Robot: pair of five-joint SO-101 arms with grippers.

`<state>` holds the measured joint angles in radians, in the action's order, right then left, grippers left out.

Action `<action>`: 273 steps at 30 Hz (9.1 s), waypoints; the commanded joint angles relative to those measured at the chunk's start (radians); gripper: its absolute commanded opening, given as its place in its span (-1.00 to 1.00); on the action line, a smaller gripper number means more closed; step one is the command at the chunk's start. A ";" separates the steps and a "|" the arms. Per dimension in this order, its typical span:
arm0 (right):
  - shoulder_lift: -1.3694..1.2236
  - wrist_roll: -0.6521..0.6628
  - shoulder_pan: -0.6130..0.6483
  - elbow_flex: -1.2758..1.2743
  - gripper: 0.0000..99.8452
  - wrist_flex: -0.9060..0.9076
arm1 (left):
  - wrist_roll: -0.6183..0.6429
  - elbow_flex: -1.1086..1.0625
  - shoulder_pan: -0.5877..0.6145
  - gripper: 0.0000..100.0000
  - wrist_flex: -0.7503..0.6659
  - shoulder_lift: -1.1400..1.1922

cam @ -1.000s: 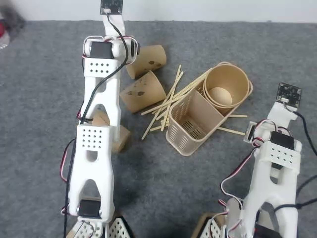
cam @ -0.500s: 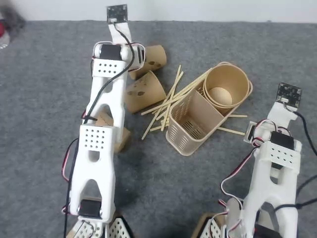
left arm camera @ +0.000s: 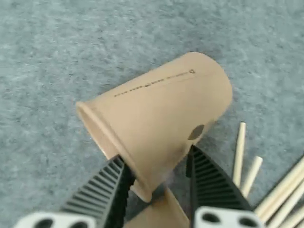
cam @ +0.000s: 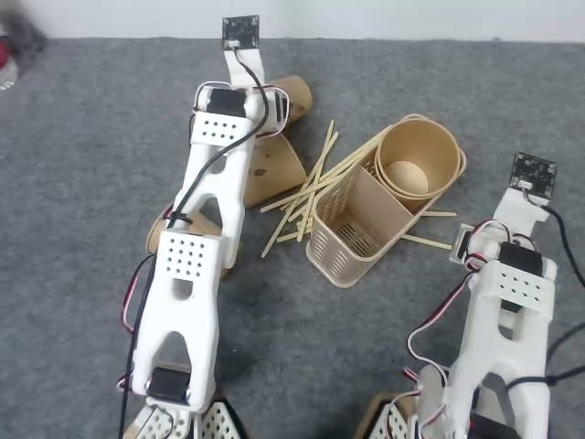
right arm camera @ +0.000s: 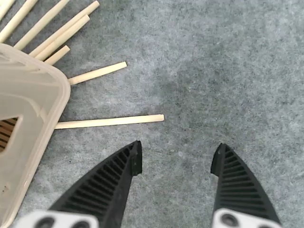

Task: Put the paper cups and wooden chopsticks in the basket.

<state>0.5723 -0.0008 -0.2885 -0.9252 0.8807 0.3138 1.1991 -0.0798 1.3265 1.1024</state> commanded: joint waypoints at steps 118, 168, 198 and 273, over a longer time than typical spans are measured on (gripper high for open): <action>0.035 -0.005 0.001 -0.006 -0.52 -0.012 | -0.456 -1.506 -0.651 -0.70 -0.244 -1.754; 0.443 0.249 0.306 0.707 -0.99 0.496 | -0.400 -2.121 0.233 -0.70 -0.078 -2.601; 0.076 0.193 0.340 0.723 -0.99 0.489 | -0.324 -2.628 0.273 -0.69 -0.354 -2.727; 0.051 0.196 0.027 1.309 -0.62 0.903 | -0.502 -2.285 0.164 -0.69 -0.173 -2.717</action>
<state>0.6183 0.2432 -0.1734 0.5155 1.7553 -0.0944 -1.2743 0.1903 1.0457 -1.6272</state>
